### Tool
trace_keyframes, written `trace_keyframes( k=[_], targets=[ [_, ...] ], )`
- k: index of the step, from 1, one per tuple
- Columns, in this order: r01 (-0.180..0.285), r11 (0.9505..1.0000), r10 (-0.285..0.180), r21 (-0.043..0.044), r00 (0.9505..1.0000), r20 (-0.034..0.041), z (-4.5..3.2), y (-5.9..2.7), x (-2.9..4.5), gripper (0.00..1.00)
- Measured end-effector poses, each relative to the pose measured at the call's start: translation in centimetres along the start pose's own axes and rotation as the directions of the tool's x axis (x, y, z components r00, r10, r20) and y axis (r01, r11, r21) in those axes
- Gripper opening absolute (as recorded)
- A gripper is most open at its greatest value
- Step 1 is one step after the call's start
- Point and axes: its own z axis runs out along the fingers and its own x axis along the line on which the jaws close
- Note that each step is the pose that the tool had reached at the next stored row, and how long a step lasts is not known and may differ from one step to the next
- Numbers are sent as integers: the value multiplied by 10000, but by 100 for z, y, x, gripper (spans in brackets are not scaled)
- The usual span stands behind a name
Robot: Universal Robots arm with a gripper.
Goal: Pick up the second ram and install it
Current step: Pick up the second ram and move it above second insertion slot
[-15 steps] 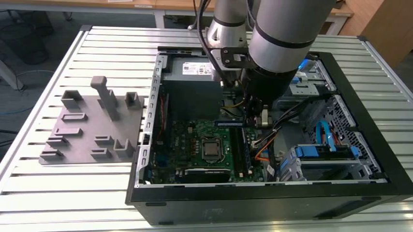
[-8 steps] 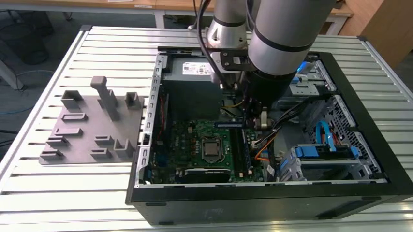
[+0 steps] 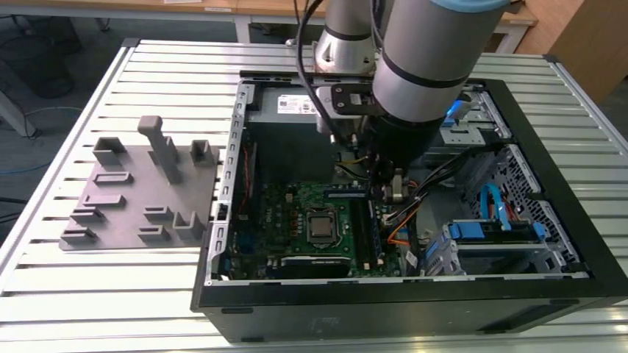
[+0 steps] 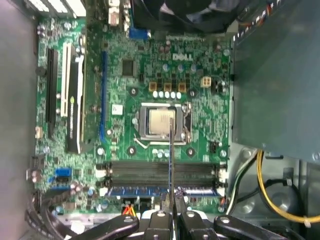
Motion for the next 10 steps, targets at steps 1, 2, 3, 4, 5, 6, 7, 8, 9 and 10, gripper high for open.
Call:
trace_keyframes(
  k=[1,2,3,4,5,6,7,8,9,10],
  targets=[
    [-1,10000,1,0,10000,1,1,41,3,14],
    [-1,10000,1,0,10000,0,2,83,4,14],
    [-1,10000,1,0,10000,0,2,121,6,14],
    [-3,10000,3,0,10000,0,3,152,9,14],
    [-3,10000,3,0,10000,1,4,171,11,14],
    [-2,10000,2,1,10000,1,6,182,11,14],
    [-2,10000,2,0,10000,0,6,184,11,14],
    [-2,10000,2,-1,10000,-1,6,184,11,14],
    [-1,10000,1,-1,10000,0,6,184,11,14],
    [-1,10000,1,-1,10000,0,7,185,11,14]
  ],
)
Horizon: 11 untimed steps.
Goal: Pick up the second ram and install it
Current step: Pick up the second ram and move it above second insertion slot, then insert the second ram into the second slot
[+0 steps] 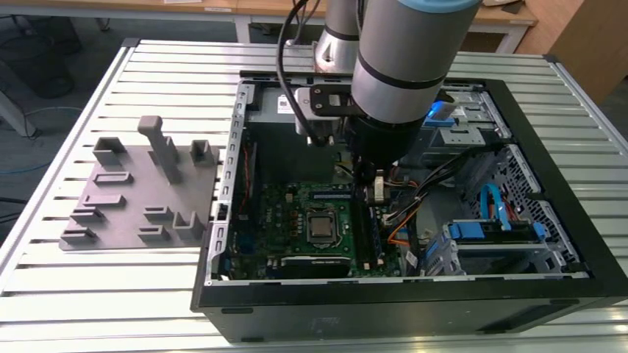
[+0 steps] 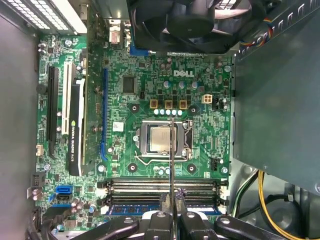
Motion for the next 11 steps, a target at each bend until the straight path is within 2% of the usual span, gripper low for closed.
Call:
trace_keyframes(
  k=[11],
  targets=[
    [-2,10000,2,0,10000,0,2,0,0,14]
  ],
)
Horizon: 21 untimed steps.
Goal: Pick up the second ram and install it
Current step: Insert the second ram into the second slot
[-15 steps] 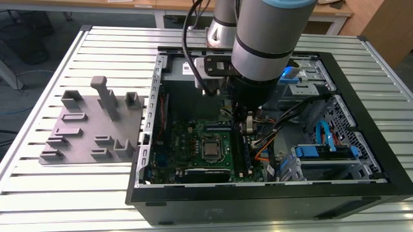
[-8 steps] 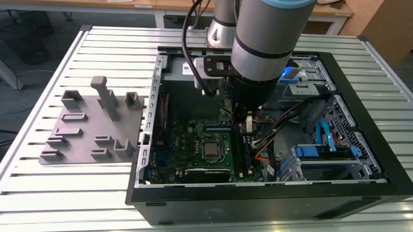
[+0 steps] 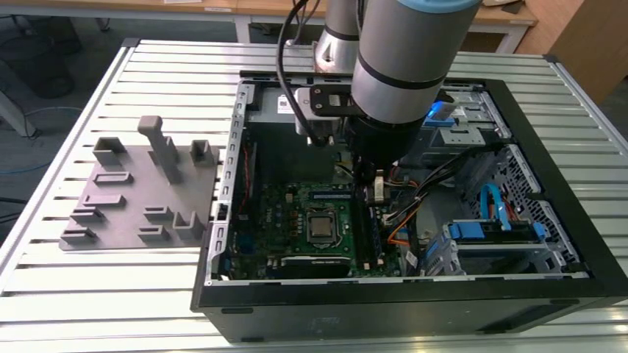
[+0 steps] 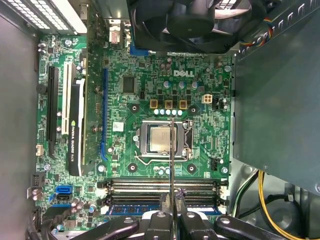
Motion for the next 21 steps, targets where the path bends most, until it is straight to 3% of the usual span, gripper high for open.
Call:
trace_keyframes(
  k=[4,9,13,21],
  targets=[
    [-191,9998,191,13,9998,1,1,0,0,14],
    [-947,9955,947,60,9955,6,1,0,0,14],
    [-1526,9882,1526,96,9883,9,2,0,0,14],
    [-2478,9687,2478,157,9688,20,2,0,0,14]
  ],
)
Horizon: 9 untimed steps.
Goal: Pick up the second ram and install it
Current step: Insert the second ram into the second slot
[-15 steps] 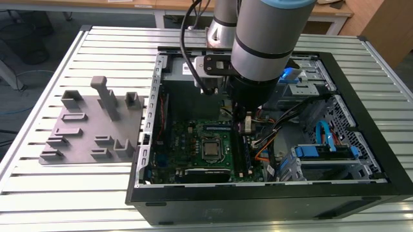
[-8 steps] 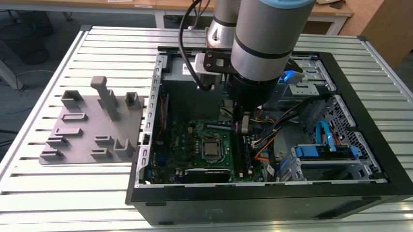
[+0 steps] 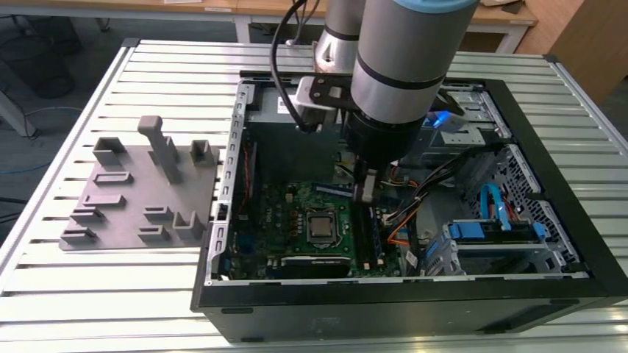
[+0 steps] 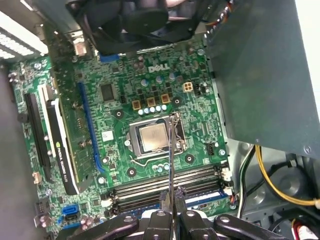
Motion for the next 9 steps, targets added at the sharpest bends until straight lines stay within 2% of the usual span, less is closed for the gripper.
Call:
trace_keyframes(
  k=[9],
  targets=[
    [-719,9974,719,44,9974,4,1,0,0,14]
  ],
)
